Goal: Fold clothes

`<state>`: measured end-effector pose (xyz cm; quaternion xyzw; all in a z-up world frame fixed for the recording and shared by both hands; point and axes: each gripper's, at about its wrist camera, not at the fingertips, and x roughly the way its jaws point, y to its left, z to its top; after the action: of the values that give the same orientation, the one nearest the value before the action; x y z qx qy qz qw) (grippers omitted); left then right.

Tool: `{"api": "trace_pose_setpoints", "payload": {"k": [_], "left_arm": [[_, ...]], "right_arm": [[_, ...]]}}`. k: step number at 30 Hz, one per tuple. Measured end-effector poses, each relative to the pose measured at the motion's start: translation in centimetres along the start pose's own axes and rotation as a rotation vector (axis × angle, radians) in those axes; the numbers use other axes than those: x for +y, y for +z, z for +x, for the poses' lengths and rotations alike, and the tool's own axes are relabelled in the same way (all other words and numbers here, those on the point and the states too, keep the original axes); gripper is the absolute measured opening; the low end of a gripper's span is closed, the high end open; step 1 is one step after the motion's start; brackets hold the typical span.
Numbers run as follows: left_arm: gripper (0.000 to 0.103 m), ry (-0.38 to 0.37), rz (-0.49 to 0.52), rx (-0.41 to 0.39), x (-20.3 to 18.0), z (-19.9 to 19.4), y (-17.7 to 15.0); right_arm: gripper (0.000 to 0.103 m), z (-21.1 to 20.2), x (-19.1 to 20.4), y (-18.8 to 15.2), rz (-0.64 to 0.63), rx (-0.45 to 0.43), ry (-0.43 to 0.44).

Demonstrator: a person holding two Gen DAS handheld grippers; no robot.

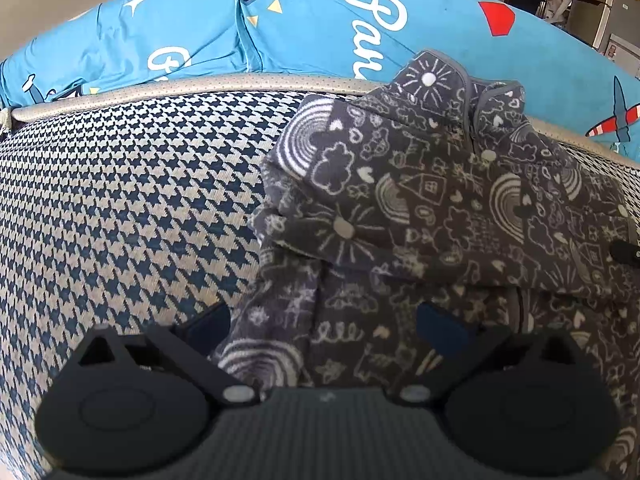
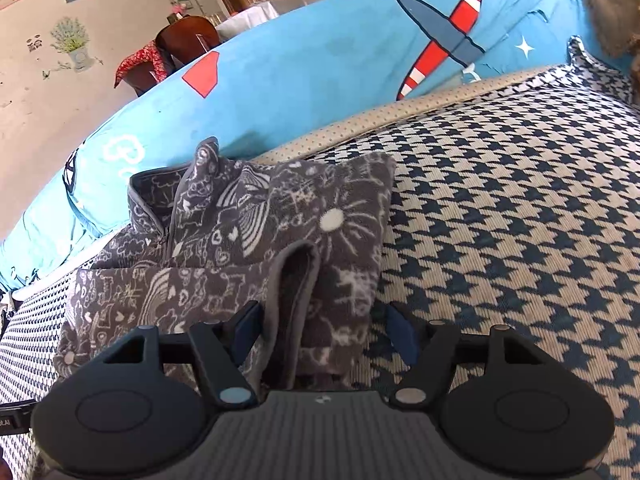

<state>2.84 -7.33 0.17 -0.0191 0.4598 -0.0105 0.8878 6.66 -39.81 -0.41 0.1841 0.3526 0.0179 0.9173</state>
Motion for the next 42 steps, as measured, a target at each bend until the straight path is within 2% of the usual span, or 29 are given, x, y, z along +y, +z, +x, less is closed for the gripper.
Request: {"api": "trace_pose_setpoints", "payload": {"k": [3,8,11,17,22,36,42], "left_arm": [[0.103,-0.005,-0.003,0.008,0.1,0.2,-0.1],[0.103,-0.007,-0.001,0.013,0.1,0.4,-0.2],[0.103,-0.005,0.001,0.014,0.1,0.5,-0.2],[0.103,0.002,0.0,0.011,0.2,0.4,-0.2],[0.103,0.019,-0.016,0.009,1.0,0.6,-0.2],[0.103,0.049,-0.091,-0.009,4.9,-0.2,-0.2],[0.103,0.064,-0.142,-0.018,7.4,-0.9,-0.3]], "right_arm": [[0.069,0.3,0.1,0.0,-0.013,-0.012,0.009],[0.045,0.8,0.3,-0.1,-0.007,-0.008,0.051],[0.037,0.8,0.6,-0.1,-0.007,-0.006,0.065],[0.032,0.4,1.7,0.1,-0.033,-0.03,0.039],[0.03,-0.8,4.1,0.4,-0.093,-0.082,0.031],[0.027,-2.4,15.5,-0.6,-0.35,-0.225,0.098],[0.027,-1.3,21.8,-3.2,-0.551,-0.259,0.126]]}}
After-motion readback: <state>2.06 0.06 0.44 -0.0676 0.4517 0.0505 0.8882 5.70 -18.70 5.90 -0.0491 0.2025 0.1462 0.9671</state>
